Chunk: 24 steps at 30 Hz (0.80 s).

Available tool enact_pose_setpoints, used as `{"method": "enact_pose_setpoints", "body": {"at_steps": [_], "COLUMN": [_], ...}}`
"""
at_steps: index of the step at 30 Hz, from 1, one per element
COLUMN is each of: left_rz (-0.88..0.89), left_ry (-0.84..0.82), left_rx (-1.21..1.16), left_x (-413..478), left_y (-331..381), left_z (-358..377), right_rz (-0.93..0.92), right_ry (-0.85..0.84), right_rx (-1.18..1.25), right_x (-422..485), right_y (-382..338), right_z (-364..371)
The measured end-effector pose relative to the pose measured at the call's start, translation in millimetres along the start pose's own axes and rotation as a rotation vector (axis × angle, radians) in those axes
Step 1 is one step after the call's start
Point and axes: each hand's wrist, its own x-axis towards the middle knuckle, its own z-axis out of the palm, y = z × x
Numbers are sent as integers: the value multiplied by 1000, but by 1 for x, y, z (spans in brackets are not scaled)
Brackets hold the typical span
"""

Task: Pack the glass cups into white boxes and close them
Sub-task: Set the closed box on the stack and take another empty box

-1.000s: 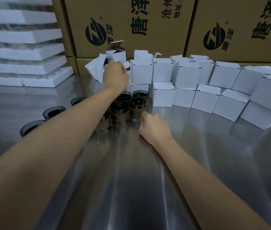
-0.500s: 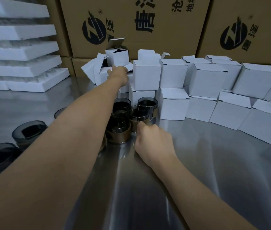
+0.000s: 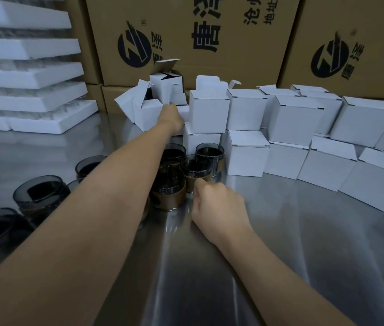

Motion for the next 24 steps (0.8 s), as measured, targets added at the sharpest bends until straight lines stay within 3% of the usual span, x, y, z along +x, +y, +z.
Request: {"method": "enact_pose_setpoints", "body": {"at_steps": [3,8,13,17,20,24], "left_rz": [-55,-3,243,454,423,387], "left_ry": [55,260,527,555,539,439], "left_rx": [-40,-215,-618,-711,-776,-823], "left_x": [-10,-49,-140,-229,-279,-318], "left_y": [4,20,57,70,67,55], "left_z": [-8,-28,-43,-30,-23,-18], "right_rz": [10,58,67,247,369,469], "right_ry": [-4,-21,112,344,447,539], "right_rx": [3,33,123,459,719,873], "right_x": [0,0,-13,-36,-60,-90], "right_y": [0,-1,-5,-2,7,21], "right_z": [-1,-5,-15,-31,-46,-61]}}
